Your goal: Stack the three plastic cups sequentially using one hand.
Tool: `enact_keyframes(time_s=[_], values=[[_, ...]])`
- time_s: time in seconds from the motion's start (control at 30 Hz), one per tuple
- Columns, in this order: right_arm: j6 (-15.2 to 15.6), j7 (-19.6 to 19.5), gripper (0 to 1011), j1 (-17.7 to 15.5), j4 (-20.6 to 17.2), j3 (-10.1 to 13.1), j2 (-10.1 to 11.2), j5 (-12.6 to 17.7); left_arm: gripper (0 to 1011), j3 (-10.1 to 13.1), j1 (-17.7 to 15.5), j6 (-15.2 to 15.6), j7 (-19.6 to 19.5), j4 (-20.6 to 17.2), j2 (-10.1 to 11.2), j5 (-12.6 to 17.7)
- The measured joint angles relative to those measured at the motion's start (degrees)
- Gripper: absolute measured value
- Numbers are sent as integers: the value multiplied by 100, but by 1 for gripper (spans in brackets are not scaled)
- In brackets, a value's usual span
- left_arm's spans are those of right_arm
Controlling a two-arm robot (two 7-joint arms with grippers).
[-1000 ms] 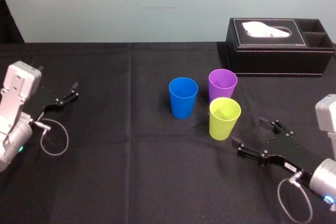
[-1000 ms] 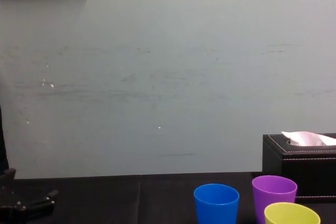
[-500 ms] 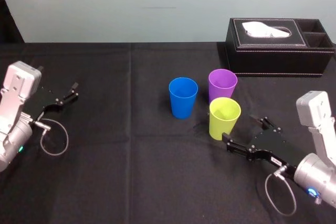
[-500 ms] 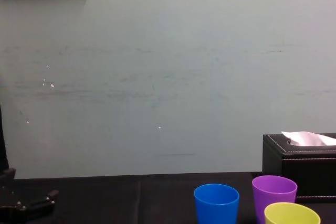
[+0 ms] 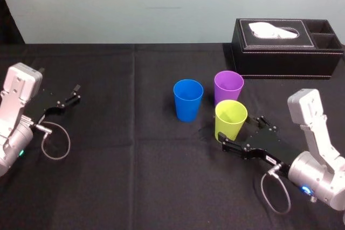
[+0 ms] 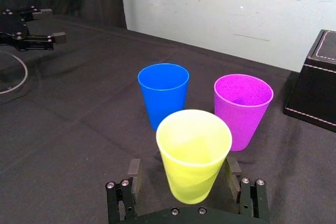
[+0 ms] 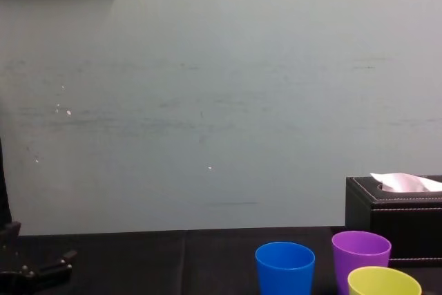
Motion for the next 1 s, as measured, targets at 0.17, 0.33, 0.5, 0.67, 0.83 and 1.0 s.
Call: enact_keyframes(time_s=[0.17,0.33,0.5,0.67,0.83,1.0], values=[[53,-2,1002,95,94,-1,-134,-89,1012,0,0,0,0,0,0,0],[96,-4,1002,158,175,37,-262,-165,1011,0,0,0,0,0,0,0],[128,16,1002,177,218,78,-353,-217,1011,0,0,0,0,0,0,0],[153,22,1002,177,234,121,-422,-257,1012,0,0,0,0,0,0,0],[164,26,1002,184,269,150,-517,-321,1011,0,0,0,0,0,0,0],[153,24,1002,190,283,154,-541,-345,1012,0,0,0,0,0,0,0]])
